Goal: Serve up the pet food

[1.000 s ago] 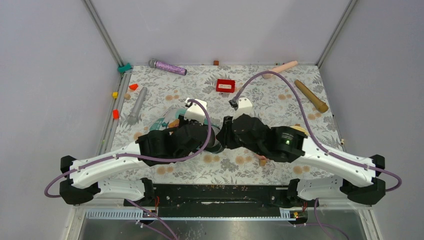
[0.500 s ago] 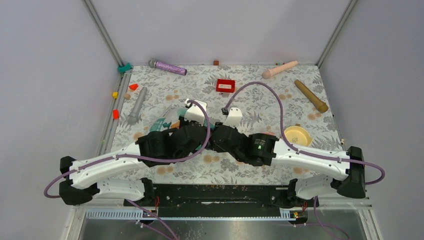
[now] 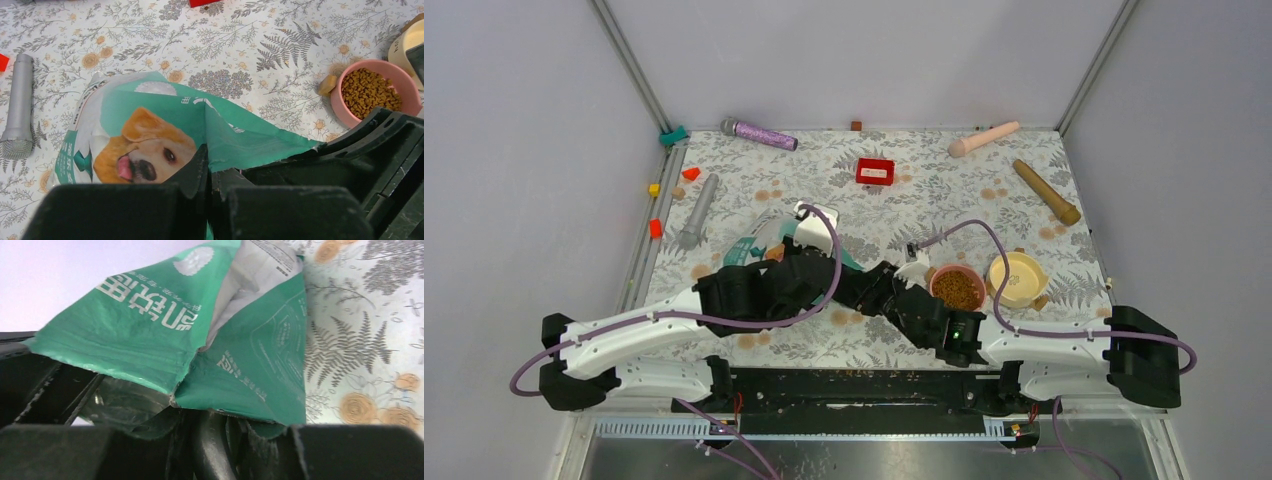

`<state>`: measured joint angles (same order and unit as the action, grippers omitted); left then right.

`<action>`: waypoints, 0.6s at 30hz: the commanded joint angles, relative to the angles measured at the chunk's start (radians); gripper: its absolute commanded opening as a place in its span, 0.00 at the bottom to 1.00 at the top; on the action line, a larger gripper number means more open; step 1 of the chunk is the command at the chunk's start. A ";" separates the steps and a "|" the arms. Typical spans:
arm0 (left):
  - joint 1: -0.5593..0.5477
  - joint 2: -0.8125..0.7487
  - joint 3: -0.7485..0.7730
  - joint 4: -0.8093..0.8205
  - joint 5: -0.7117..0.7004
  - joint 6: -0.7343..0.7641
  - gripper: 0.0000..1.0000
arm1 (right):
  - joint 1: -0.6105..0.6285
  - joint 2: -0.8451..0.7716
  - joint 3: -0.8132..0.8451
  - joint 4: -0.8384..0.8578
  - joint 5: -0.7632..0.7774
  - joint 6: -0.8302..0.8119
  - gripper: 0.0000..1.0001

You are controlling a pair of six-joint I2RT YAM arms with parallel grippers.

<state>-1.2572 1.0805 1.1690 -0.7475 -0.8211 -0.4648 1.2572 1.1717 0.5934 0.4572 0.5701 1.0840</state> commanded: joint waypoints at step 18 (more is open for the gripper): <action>-0.001 -0.077 0.019 0.092 -0.090 -0.003 0.00 | -0.014 -0.344 -0.088 0.019 -0.024 0.072 0.00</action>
<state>-1.2568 1.0405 1.1683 -0.7532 -0.8570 -0.4637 1.2491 0.9489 0.4843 0.5007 0.4767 1.1088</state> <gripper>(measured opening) 0.009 0.316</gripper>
